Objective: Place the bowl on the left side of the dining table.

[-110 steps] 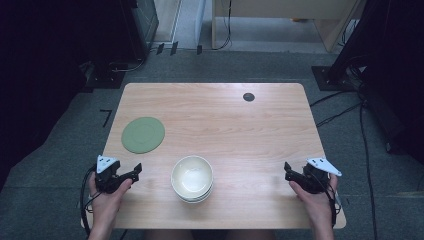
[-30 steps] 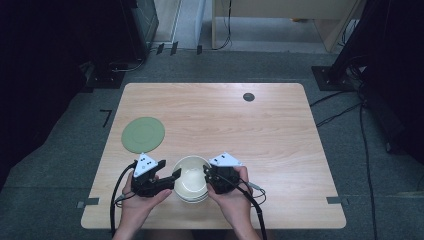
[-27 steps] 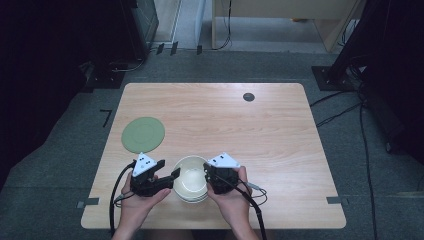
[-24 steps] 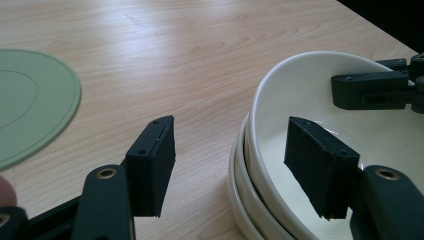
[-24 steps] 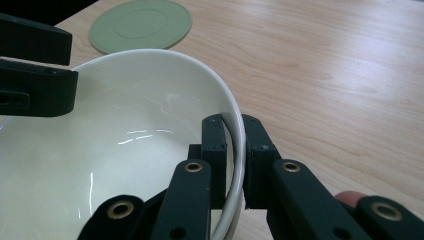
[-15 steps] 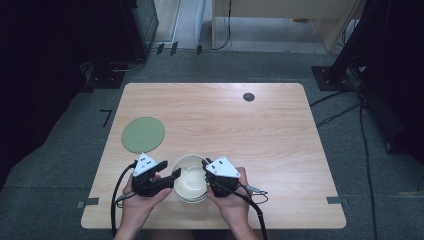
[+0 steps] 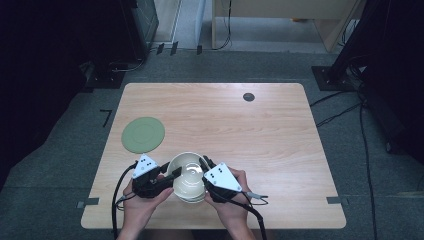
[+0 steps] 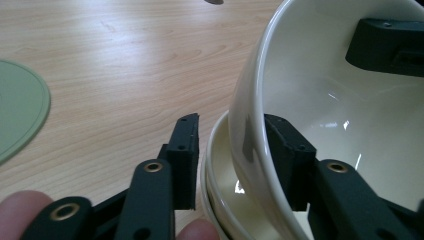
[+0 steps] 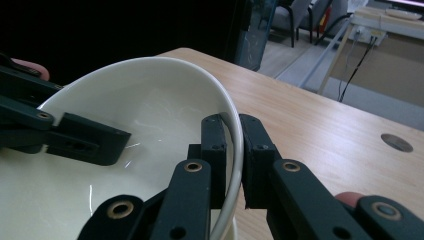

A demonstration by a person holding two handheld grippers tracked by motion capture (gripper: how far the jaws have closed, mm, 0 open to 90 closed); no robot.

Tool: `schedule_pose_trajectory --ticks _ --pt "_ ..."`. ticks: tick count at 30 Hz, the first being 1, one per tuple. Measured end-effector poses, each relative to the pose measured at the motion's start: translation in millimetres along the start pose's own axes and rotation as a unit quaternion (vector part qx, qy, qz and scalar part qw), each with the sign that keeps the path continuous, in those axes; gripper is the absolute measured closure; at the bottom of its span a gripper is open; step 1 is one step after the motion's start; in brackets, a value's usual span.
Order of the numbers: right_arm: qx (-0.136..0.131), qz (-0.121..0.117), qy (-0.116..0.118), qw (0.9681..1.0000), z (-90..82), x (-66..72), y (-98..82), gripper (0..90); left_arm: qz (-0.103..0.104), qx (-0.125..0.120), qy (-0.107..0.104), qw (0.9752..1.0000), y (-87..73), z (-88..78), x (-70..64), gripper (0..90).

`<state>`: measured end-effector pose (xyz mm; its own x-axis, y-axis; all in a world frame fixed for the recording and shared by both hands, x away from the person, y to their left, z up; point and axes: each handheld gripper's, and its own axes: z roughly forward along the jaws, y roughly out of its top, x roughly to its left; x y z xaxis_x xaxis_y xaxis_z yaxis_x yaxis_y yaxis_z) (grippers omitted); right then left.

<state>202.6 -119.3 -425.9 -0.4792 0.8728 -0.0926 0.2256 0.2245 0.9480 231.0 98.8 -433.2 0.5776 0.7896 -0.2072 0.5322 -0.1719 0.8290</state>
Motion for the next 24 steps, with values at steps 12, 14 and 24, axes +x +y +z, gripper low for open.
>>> schedule_pose_trajectory --ticks 12,14,24 --pt "-0.020 -0.027 -0.007 0.9994 -5.5 11.8 3.0 83.5 0.010 -0.018 -0.010 0.9997 -0.8 -0.4 0.7 80.4" --pt "-0.021 -0.030 -0.007 0.9993 -6.5 12.6 4.1 83.4 0.006 -0.031 -0.009 0.9995 -1.4 -1.9 0.5 82.1" --pt "-0.045 -0.048 -0.013 0.9977 -11.8 17.8 8.5 83.3 0.012 -0.072 -0.001 0.9973 -2.4 -11.6 -1.2 83.9"
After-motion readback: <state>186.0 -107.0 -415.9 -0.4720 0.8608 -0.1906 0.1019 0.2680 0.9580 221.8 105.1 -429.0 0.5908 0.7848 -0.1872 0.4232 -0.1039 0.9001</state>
